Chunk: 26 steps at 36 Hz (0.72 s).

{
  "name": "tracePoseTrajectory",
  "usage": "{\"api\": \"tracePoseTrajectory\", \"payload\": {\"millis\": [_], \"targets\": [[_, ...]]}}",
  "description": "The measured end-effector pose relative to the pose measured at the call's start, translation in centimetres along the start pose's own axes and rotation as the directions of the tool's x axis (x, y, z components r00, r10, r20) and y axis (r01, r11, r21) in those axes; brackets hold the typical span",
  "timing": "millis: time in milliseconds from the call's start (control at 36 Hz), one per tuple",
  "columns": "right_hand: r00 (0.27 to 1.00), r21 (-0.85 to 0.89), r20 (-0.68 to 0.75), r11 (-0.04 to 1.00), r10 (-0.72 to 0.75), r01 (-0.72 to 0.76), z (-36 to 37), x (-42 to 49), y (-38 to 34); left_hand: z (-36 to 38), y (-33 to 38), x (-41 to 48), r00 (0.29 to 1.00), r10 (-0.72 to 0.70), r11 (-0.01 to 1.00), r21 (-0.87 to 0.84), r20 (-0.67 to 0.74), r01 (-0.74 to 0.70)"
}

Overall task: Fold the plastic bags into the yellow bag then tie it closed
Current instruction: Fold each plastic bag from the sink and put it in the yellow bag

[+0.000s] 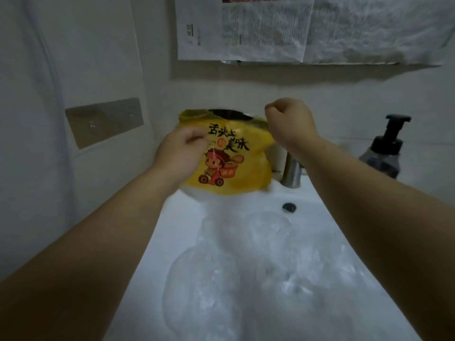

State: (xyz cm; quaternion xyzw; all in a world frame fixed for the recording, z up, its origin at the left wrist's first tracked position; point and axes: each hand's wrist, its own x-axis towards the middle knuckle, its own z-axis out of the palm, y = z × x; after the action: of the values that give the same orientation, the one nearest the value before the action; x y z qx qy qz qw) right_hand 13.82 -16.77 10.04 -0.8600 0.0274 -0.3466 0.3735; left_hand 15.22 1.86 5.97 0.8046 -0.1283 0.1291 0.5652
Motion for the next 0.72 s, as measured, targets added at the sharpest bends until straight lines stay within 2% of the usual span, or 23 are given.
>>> {"api": "tracePoseTrajectory", "payload": {"millis": [111,222,278,361,417,472,528,583,611,667,722], "targets": [[0.997,-0.035,0.062,0.999,0.041,-0.039,0.0,-5.2,0.6,1.0,-2.3,-4.8,0.981,-0.095,0.995,0.047,0.168,0.088],[0.976,-0.023,0.165,0.989,0.145,-0.143,0.7,-10.4,2.5,1.9,-4.8,-8.9,0.95,-0.134,0.98,0.177,0.282,0.086],[0.96,-0.036,0.208,0.982,0.189,-0.186,1.0,-12.7,3.5,2.0,-5.9,-10.2,0.919,-0.206,0.958,0.261,0.337,0.119],[0.913,-0.062,0.315,0.966,0.258,-0.252,1.4,-15.8,4.5,1.7,-6.8,-11.6,0.802,-0.425,0.812,0.568,0.421,0.133],[0.867,-0.098,0.408,0.958,0.286,-0.27,1.2,-16.9,4.8,1.6,-6.9,-12.4,0.733,-0.526,0.743,0.652,0.431,0.149],[0.817,-0.161,0.494,0.955,0.298,-0.251,1.0,-17.7,4.9,1.8,-7.0,-12.6,0.757,-0.497,0.728,0.679,0.424,0.097],[0.772,-0.164,0.548,0.946,0.322,-0.278,0.8,-18.1,4.7,2.2,-6.8,-12.3,0.85,-0.367,0.828,0.549,0.377,0.114],[0.733,-0.088,0.577,0.919,0.36,-0.383,0.4,-18.1,4.6,2.8,-6.0,-11.7,0.902,-0.279,0.95,0.232,0.331,0.209],[0.714,-0.028,0.589,0.893,0.378,-0.45,0.2,-18.1,4.8,3.0,-5.4,-11.7,0.905,-0.263,0.964,0.044,0.335,0.264],[0.667,0.101,0.632,0.811,0.395,-0.576,-0.6,-17.9,4.9,3.5,-3.8,-11.7,0.886,-0.242,0.895,-0.262,0.395,0.361],[0.623,0.224,0.681,0.701,0.385,-0.677,-1.2,-17.7,5.3,4.2,-2.8,-11.5,0.882,-0.215,0.804,-0.437,0.42,0.404]]}}
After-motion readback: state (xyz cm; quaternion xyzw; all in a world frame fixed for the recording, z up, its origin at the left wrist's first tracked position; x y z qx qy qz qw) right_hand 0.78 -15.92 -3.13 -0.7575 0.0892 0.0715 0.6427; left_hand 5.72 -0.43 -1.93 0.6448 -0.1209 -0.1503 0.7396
